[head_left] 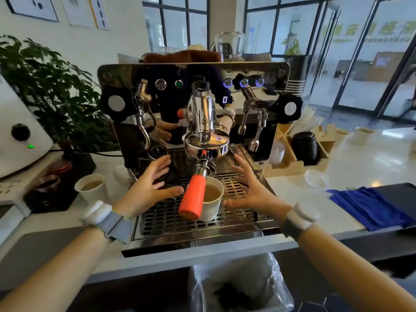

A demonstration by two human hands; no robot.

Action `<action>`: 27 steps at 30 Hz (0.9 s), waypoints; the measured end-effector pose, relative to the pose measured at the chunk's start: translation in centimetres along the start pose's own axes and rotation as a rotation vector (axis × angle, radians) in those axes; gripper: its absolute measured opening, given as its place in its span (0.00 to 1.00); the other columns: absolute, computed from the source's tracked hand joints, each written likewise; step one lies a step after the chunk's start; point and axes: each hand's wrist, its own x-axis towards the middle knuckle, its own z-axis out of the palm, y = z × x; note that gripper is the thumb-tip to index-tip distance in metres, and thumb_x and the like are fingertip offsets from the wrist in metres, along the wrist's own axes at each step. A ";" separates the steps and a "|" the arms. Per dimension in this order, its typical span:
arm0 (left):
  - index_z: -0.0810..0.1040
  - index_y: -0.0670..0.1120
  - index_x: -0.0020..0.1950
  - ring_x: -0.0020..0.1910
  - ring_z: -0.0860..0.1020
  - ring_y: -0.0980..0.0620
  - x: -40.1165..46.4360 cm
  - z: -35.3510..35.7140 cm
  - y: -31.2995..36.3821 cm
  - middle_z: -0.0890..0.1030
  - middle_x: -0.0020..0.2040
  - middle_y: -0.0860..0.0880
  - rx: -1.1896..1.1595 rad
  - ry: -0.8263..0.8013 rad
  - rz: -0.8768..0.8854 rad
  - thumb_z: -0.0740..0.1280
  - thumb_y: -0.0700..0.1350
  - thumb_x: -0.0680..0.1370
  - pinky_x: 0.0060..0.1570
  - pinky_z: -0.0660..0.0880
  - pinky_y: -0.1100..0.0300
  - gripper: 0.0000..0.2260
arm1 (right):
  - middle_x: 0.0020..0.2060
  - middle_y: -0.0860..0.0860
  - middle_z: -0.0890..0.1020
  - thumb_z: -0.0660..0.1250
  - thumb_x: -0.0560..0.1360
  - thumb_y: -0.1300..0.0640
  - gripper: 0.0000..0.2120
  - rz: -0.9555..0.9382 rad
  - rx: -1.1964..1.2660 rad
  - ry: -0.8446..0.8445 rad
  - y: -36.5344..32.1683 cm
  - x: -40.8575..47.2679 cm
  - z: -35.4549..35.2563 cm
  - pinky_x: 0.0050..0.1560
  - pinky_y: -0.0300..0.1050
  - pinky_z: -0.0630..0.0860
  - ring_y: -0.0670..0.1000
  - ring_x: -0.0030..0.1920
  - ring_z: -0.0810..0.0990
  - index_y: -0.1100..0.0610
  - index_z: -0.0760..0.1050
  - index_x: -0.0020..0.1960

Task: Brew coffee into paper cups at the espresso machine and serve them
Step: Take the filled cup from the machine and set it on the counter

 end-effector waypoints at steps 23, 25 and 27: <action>0.66 0.49 0.72 0.65 0.73 0.51 1.3 5.7 -5.9 0.75 0.66 0.48 0.110 -0.150 -0.074 0.77 0.53 0.64 0.67 0.68 0.44 0.38 | 0.58 0.46 0.79 0.79 0.63 0.55 0.36 0.090 0.075 -0.055 1.8 0.8 3.8 0.62 0.52 0.75 0.47 0.60 0.77 0.50 0.68 0.68; 0.67 0.50 0.71 0.65 0.74 0.51 1.4 5.6 -6.2 0.76 0.65 0.48 0.101 -0.135 -0.076 0.78 0.55 0.63 0.66 0.68 0.44 0.40 | 0.58 0.47 0.79 0.79 0.64 0.56 0.36 0.083 0.072 -0.054 1.7 0.8 3.8 0.62 0.53 0.74 0.48 0.60 0.77 0.50 0.68 0.68; 0.69 0.52 0.70 0.64 0.75 0.50 1.6 5.5 -6.2 0.77 0.64 0.49 0.079 -0.122 -0.073 0.79 0.59 0.60 0.65 0.70 0.43 0.41 | 0.58 0.47 0.79 0.79 0.64 0.56 0.36 0.073 0.079 -0.042 1.6 0.8 3.7 0.62 0.52 0.75 0.47 0.60 0.77 0.50 0.67 0.68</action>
